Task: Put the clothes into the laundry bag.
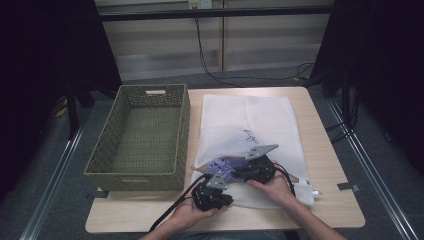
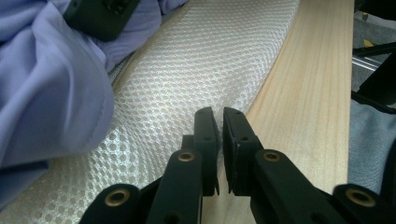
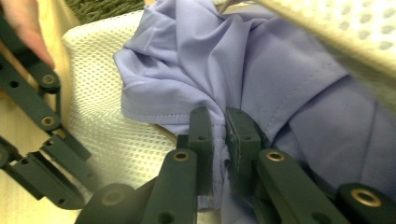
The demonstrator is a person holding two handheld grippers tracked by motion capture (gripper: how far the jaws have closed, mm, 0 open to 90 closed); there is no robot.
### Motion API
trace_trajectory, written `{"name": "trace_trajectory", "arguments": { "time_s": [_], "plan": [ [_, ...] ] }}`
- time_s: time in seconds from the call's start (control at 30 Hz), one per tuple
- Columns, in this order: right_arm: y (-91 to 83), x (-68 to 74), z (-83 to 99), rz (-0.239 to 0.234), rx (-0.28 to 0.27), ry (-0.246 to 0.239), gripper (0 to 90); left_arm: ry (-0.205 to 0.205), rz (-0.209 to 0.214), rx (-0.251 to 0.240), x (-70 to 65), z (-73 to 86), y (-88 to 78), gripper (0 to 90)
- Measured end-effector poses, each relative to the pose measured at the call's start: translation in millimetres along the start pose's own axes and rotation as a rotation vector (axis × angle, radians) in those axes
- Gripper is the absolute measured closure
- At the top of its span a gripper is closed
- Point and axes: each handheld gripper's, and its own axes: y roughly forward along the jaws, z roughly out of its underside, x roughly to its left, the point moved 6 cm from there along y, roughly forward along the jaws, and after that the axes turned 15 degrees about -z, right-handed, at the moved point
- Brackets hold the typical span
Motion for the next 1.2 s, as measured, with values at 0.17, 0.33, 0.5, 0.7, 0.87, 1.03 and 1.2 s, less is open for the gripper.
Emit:
{"name": "trace_trajectory", "arguments": {
  "time_s": [0.17,0.33,0.5,0.7,0.87,1.03,1.2],
  "plan": [
    [-2.9,-5.1,-1.0,0.013,-0.007,0.006,82.4,-0.013,0.003,-0.029,-1.3,-1.3,2.1,85.5],
    [-5.1,-9.4,-2.3,0.024,-0.016,0.012,82.3,-0.001,-0.001,-0.015,-1.2,-0.8,1.3,86.3],
    [-7.0,-13.9,-2.6,0.036,-0.021,0.017,82.3,-0.001,-0.001,-0.015,-1.2,-0.8,1.4,86.7],
    [-7.5,-18.1,-4.0,0.053,-0.027,0.024,82.2,0.007,-0.002,-0.020,-1.8,-0.7,1.5,86.6],
    [-9.5,-22.9,-5.2,0.066,-0.043,0.029,82.0,0.011,-0.002,-0.027,-2.2,-1.5,1.8,86.6],
    [-10.0,-26.9,-5.7,0.079,-0.047,0.036,81.9,0.025,-0.013,-0.002,-2.1,-1.0,0.5,86.6],
    [-9.5,-30.6,-6.7,0.091,-0.055,0.041,81.7,0.027,-0.015,0.000,-2.1,-1.0,0.4,86.6]
  ]
}}
